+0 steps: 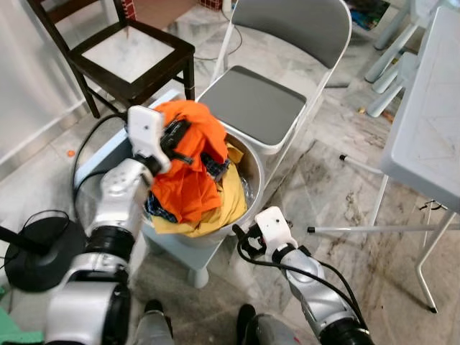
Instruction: Hang hanger
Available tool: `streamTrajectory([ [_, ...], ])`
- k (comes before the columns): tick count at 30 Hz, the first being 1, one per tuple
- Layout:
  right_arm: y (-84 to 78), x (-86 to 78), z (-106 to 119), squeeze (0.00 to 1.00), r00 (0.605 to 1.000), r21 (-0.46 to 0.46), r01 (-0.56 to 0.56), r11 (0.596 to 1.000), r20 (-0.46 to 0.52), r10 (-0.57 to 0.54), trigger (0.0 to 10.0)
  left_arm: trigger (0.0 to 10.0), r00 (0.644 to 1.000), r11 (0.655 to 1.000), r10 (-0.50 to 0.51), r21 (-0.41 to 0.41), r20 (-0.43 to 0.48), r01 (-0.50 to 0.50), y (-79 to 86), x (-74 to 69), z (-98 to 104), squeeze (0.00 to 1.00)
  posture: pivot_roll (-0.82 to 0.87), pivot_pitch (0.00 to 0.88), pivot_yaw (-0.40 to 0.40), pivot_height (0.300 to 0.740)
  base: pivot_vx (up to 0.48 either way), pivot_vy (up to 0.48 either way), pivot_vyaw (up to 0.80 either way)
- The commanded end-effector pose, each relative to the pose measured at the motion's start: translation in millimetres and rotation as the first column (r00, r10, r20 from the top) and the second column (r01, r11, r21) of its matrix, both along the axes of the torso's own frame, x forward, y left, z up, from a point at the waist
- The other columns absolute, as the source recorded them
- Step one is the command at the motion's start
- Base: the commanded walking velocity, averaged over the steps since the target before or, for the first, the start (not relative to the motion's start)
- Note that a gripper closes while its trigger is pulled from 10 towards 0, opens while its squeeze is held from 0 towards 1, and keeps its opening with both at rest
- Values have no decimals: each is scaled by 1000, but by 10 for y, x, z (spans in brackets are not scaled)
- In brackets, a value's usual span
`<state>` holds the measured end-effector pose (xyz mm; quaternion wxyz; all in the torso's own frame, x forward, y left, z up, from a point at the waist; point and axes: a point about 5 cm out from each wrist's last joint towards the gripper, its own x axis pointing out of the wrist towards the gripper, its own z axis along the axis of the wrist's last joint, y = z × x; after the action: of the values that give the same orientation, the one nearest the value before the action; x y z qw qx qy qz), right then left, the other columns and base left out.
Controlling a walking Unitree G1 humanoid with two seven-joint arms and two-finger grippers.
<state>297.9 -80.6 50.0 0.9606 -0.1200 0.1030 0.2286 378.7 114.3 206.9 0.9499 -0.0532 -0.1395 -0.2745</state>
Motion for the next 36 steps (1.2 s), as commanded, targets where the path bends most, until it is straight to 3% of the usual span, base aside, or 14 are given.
streamTrajectory([
  [1,-26,-22,-61,0,1000,-14,4,1000,-20,-5,10000,0,996,996,-53,-67,72,58,-198,-26,286,0,189,271,-118,740,0,0,0],
  [8,1,1,-53,0,1000,-14,0,1000,-17,0,10000,0,967,898,-80,-403,242,175,-298,-244,1112,0,193,268,-118,740,0,0,0],
  [11,17,-2,-63,0,1000,-17,-9,1000,-20,9,10000,0,973,839,-35,-522,228,152,-134,-348,1188,0,212,267,-126,740,0,0,0],
  [14,25,-3,-69,0,1000,-18,-13,1000,-22,13,10000,0,978,828,-11,-546,209,126,-47,-390,1146,0,217,270,-130,740,0,0,0],
  [20,38,-20,-110,0,999,-33,-39,999,-38,38,10000,0,986,812,39,-570,-163,-126,316,-682,187,0,246,286,-149,740,0,0,0],
  [21,38,-20,-110,0,999,-33,-39,999,-38,38,10000,0,986,812,39,-570,-163,-126,316,-682,187,0,246,286,-149,740,0,0,0],
  [22,48,-26,-122,0,998,-37,-51,998,-43,49,10000,0,952,807,49,-550,-303,-216,392,-802,-208,0,256,290,-156,740,0,0,0],
  [24,72,-28,-125,0,997,-39,-66,997,-47,64,10000,0,898,803,72,-509,-434,-310,468,-921,-614,0,262,292,-164,740,0,0,0],
  [27,103,-17,-115,0,996,-38,-81,996,-46,79,10000,0,831,801,100,-451,-548,-393,534,-1028,-980,0,266,295,-173,740,0,0,0],
  [31,104,-13,-112,0,995,-40,-87,995,-46,85,10000,0,803,821,120,-396,-583,-411,522,-1065,-1072,0,263,295,-174,740,0,0,0],
  [33,98,-13,-115,0,995,-41,-88,995,-45,86,10000,667,786,820,126,-383,-606,-426,518,-1080,-1104,0,263,295,-174,740,0,0,0],
  [34,86,-14,-118,0,995,-44,-86,995,-46,84,10000,10000,774,837,148,-338,-616,-429,518,-1084,-1138,67,256,294,-174,740,0,0,0],
  [35,73,-16,-122,0,996,-45,-83,996,-47,81,10000,10000,778,855,166,-304,-606,-420,517,-1081,-1145,804,251,294,-172,740,0,0,0],
  [36,73,-16,-122,0,996,-45,-83,996,-47,81,10000,10000,778,855,166,-304,-606,-420,517,-1081,-1145,804,251,294,-172,740,0,0,0],
])
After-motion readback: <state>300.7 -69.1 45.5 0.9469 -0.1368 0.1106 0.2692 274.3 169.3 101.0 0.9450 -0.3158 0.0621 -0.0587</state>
